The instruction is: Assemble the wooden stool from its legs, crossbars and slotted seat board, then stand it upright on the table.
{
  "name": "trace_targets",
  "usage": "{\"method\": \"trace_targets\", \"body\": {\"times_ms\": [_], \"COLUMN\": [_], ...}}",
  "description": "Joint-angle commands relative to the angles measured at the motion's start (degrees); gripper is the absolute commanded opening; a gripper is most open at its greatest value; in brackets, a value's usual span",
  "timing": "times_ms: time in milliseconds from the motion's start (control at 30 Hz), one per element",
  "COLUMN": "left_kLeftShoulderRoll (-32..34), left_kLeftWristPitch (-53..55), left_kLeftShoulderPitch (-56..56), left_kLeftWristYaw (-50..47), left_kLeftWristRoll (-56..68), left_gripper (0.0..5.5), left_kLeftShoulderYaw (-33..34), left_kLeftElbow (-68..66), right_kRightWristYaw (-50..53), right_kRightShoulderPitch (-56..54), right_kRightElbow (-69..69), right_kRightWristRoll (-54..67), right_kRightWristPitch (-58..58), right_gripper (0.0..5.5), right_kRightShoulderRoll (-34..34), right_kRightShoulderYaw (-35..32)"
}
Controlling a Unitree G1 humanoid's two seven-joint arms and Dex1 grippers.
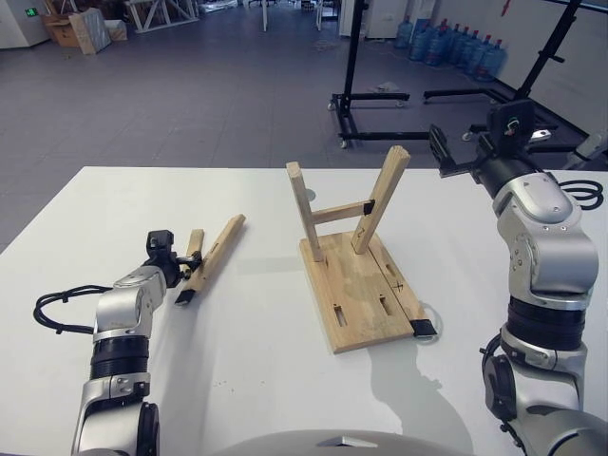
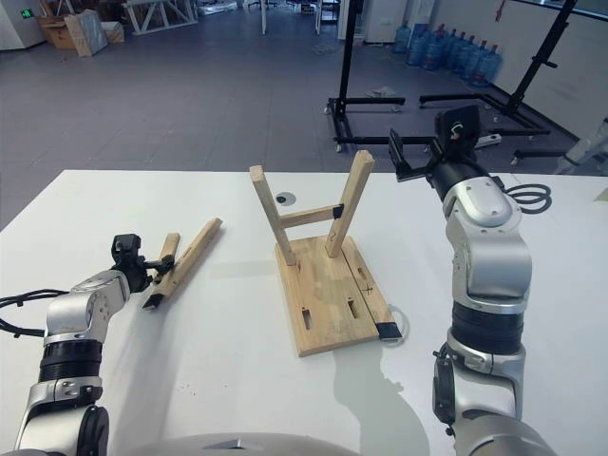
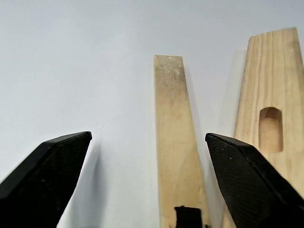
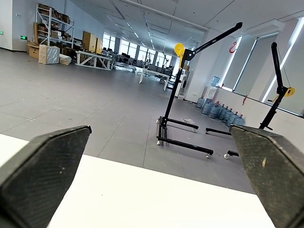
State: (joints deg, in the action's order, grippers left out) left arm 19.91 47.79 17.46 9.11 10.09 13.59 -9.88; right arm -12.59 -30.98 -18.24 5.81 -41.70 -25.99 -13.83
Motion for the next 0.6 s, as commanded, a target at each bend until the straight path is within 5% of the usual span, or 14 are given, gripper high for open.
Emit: {"method": "trace_targets", "body": {"times_ms": [33, 600], "left_kLeftShoulderRoll": [1.8, 3.3], "left_kLeftWristPitch": [2.4, 0.8], "left_kLeftShoulderPitch": [1.3, -1.5], "left_kLeftWristYaw": [2.4, 5.8], "left_kLeftWristRoll": [0.9, -0.9], "left_gripper": [3.76, 1.28], "left_kLeftShoulderYaw": [-0.4, -5.2], "left_kLeftElbow": [-2.2, -2.4], "right_kRightWristYaw": [0.5, 1.3], "right_kRightShoulderPitch": [-0.9, -0.8], "right_kRightElbow": [0.2, -0.3], "right_kRightWristRoll": [0.7, 1.5], "right_kRightWristPitch": [0.2, -0.5], "right_gripper": [5.4, 5.4], "right_kRightShoulderRoll": [0.4, 0.5], "right_kRightShoulderYaw": [0.1, 0.1]}}
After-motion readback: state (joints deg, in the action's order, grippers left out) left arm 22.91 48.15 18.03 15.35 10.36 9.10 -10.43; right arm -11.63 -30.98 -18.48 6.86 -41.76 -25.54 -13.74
